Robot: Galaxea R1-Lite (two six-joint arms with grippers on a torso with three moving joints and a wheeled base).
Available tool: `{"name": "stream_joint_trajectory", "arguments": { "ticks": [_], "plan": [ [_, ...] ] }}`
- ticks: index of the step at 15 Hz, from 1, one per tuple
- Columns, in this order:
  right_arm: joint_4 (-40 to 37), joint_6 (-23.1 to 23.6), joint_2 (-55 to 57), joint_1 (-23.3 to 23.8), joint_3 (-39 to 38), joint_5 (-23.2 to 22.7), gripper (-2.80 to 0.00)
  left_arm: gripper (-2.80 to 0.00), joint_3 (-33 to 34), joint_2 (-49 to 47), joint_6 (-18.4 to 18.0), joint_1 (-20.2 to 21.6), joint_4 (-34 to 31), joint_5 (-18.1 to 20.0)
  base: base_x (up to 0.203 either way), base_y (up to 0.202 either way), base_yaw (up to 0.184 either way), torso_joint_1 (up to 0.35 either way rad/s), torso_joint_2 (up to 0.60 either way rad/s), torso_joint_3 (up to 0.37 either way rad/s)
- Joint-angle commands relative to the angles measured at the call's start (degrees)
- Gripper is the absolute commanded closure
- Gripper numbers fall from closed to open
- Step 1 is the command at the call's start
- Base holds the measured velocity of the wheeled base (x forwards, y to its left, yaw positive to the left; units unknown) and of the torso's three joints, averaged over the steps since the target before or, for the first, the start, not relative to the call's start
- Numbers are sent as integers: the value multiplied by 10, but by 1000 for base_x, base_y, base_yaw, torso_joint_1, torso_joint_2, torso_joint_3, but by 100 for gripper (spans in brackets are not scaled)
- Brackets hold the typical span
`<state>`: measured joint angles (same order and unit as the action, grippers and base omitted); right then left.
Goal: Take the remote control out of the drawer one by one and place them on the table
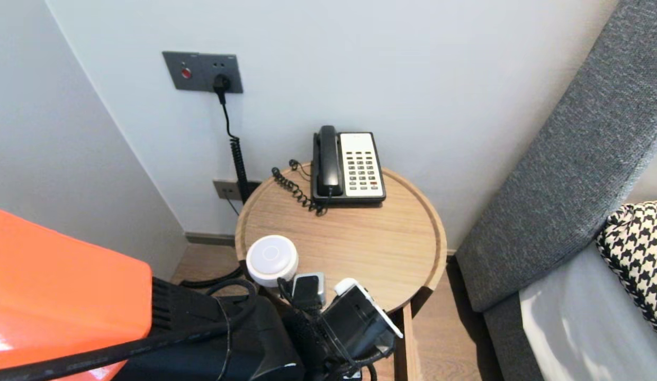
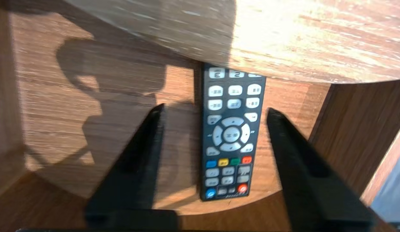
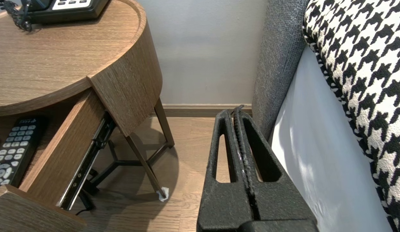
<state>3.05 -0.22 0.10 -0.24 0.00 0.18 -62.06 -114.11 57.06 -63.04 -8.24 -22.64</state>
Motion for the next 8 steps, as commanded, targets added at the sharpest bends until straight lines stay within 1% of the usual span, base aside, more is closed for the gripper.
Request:
{"name": "stream_joint_trajectory", "arguments": {
  "ticks": [1, 5, 8],
  "plan": [
    [0, 0, 1, 0, -14, 0, 0, -280, -11, -21, 15, -1, 0, -3, 0, 0, 0, 0, 0, 0],
    [0, 0, 1, 0, -14, 0, 0, -280, -33, -42, 16, -1, 0, -15, 0, 0, 0, 0, 0, 0],
    [0, 0, 1, 0, -14, 0, 0, -280, -32, -48, 17, -1, 2, -19, 0, 0, 0, 0, 0, 0]
  ]
}}
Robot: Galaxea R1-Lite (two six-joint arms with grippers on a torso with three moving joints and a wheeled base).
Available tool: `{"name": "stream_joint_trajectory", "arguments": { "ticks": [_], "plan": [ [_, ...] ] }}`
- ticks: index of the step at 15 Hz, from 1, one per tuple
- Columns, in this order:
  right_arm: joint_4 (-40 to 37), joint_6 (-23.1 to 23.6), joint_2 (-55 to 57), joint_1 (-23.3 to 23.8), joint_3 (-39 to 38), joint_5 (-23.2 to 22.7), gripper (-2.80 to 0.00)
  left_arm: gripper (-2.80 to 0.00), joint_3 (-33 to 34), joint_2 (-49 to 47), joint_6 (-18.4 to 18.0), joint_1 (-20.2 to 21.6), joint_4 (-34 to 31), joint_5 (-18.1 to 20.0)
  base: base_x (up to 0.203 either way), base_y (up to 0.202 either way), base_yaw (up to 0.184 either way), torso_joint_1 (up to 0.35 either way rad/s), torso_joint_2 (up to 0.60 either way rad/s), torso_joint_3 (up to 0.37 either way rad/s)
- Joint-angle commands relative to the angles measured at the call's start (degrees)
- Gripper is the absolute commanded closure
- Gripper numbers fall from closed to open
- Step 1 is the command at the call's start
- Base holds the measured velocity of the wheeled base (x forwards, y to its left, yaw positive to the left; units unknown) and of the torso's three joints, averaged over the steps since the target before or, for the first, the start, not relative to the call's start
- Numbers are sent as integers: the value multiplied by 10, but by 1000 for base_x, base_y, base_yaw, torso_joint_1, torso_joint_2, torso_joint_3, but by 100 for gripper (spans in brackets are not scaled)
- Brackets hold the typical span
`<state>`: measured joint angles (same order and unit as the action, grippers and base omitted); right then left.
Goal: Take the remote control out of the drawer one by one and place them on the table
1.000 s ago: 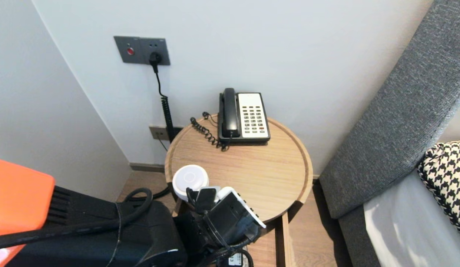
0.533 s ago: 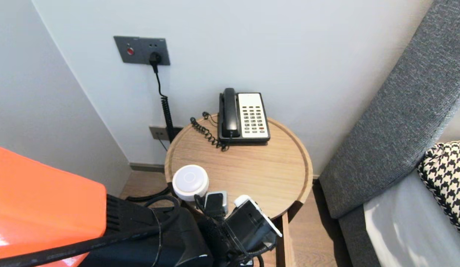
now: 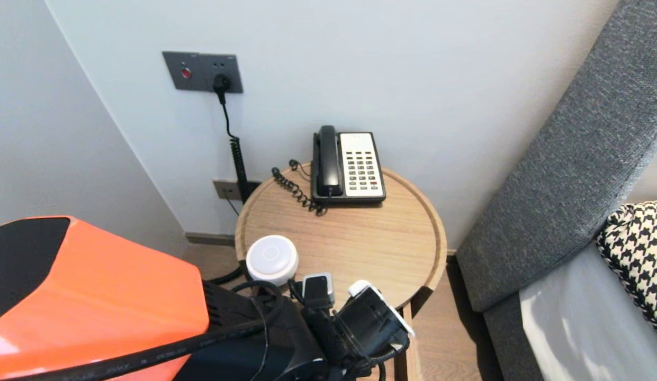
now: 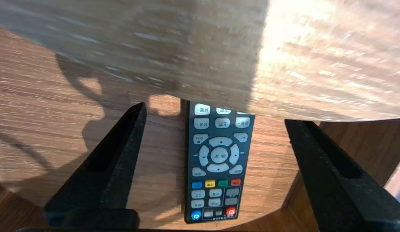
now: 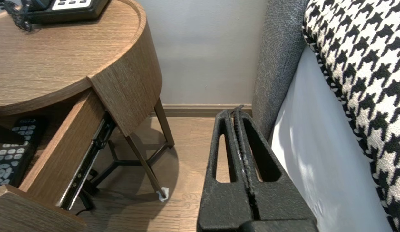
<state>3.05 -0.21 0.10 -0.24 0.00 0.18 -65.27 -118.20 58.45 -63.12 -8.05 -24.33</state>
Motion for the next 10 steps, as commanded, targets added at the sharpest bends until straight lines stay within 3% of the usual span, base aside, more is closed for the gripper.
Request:
{"name": "stream_joint_trajectory", "arguments": {
  "ticks": [1, 10],
  "plan": [
    [0, 0, 1, 0, -14, 0, 0, -280, 2, -10, 3, 0, 1, -3, 0, 0, 0, 0, 0, 0],
    [0, 0, 1, 0, -14, 0, 0, -280, 10, -30, 3, -1, 8, 2, 0, 0, 0, 0, 0, 0]
  ]
}}
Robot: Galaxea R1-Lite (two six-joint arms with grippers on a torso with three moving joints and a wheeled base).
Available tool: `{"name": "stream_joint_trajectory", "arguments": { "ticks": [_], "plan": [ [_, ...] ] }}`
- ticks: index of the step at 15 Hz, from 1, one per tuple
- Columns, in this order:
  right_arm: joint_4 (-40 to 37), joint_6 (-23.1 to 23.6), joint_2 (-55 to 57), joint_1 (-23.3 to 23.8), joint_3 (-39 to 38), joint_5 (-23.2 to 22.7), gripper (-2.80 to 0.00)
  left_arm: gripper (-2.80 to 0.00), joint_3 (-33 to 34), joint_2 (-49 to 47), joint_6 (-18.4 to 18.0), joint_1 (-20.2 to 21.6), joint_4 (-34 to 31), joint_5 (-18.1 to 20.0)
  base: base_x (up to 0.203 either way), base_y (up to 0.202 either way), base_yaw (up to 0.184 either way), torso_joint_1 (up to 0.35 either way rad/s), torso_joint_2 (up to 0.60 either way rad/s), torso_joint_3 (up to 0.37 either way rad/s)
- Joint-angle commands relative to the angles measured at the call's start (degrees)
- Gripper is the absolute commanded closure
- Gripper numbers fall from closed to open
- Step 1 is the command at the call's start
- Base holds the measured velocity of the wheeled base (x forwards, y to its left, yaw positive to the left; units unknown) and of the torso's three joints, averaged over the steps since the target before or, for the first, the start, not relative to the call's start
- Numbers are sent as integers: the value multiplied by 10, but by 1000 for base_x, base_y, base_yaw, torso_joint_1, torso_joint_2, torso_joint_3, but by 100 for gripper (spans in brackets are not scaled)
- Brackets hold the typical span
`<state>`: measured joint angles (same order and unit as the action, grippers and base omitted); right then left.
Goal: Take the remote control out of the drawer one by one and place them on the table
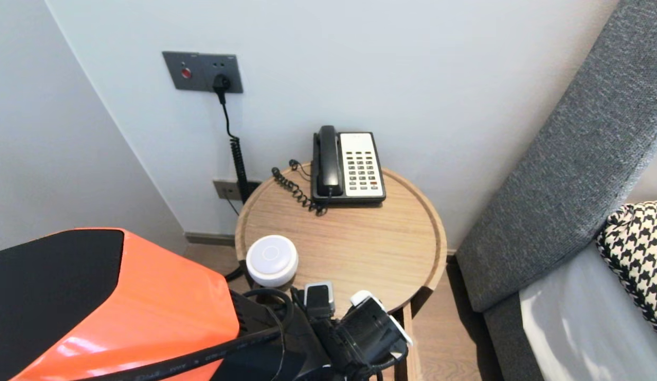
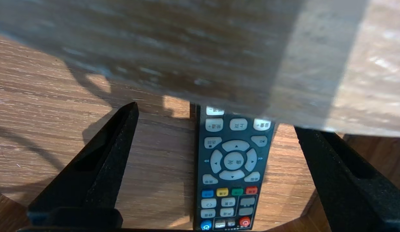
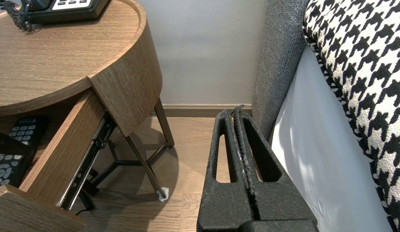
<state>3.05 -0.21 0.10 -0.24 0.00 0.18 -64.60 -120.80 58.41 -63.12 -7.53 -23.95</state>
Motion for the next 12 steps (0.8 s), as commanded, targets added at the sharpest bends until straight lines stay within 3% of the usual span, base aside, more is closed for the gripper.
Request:
{"name": "stream_joint_trajectory", "arguments": {
  "ticks": [1, 6, 7, 12],
  "plan": [
    [0, 0, 1, 0, -14, 0, 0, -280, 7, -5, 3, -1, 5, -1, 0, 0, 0, 0, 0, 0],
    [0, 0, 1, 0, -14, 0, 0, -280, 8, -6, 3, -4, 6, -2, 0, 0, 0, 0, 0, 0],
    [0, 0, 1, 0, -14, 0, 0, 0, 8, -6, 3, -4, 6, -2, 0, 0, 0, 0, 0, 0],
    [0, 0, 1, 0, -14, 0, 0, 0, 10, -3, 3, -5, 6, -2, 0, 0, 0, 0, 0, 0]
  ]
}}
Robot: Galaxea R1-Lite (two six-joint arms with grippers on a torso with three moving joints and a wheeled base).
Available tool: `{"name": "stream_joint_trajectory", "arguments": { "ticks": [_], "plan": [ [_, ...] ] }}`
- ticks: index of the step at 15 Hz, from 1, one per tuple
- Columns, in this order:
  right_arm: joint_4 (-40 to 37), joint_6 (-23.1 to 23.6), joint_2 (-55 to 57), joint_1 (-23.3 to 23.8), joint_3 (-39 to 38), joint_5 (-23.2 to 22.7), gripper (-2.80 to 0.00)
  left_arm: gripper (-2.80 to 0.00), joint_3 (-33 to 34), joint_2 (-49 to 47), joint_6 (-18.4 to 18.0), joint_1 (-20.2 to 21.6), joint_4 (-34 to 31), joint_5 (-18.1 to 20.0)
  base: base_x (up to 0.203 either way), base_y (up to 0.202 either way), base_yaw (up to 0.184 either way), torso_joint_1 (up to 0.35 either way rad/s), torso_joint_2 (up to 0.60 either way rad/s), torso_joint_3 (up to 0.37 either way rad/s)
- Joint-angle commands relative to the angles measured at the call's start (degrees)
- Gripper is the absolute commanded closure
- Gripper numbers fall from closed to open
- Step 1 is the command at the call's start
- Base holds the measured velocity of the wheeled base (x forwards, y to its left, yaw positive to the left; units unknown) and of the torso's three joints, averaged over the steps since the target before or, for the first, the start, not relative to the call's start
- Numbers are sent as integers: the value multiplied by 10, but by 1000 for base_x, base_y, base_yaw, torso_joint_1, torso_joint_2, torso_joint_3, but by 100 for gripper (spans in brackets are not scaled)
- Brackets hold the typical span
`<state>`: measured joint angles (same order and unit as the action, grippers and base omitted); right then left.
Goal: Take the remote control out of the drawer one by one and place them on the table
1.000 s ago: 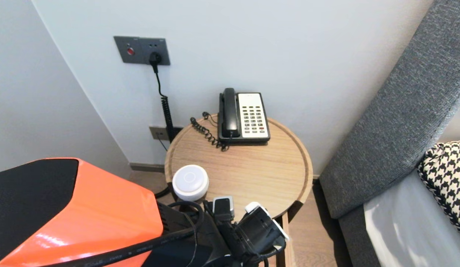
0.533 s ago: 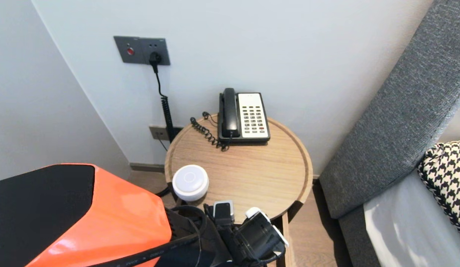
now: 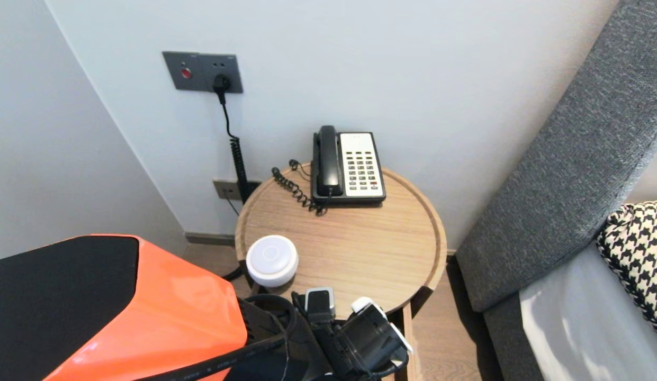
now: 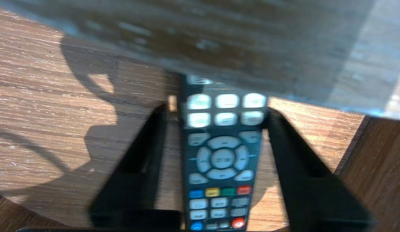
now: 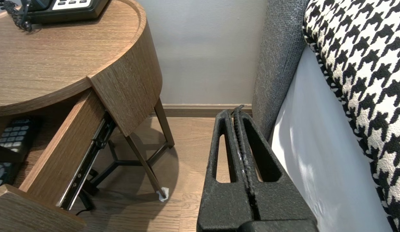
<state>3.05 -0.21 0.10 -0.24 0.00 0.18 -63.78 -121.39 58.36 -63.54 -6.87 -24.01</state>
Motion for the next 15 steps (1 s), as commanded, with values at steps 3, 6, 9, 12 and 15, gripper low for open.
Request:
{"name": "stream_joint_trajectory", "arguments": {
  "ticks": [3, 6, 9, 12, 15],
  "plan": [
    [0, 0, 1, 0, -14, 0, 0, 0, 5, 11, 4, -2, -2, -2, 0, 0, 0, 0, 0, 0],
    [0, 0, 1, 0, -14, 0, 0, 0, 13, 19, 3, -4, -2, -4, 0, 0, 0, 0, 0, 0],
    [0, 0, 1, 0, -14, 0, 0, 0, 17, 35, 1, -4, -6, -3, 0, 0, 0, 0, 0, 0],
    [0, 0, 1, 0, -14, 0, 0, 0, 24, 42, 15, -4, -8, 1, 0, 0, 0, 0, 0, 0],
    [0, -1, 1, 0, -14, 0, 0, 0, 15, 46, 36, -4, -53, 7, 0, 0, 0, 0, 0, 0]
  ]
}}
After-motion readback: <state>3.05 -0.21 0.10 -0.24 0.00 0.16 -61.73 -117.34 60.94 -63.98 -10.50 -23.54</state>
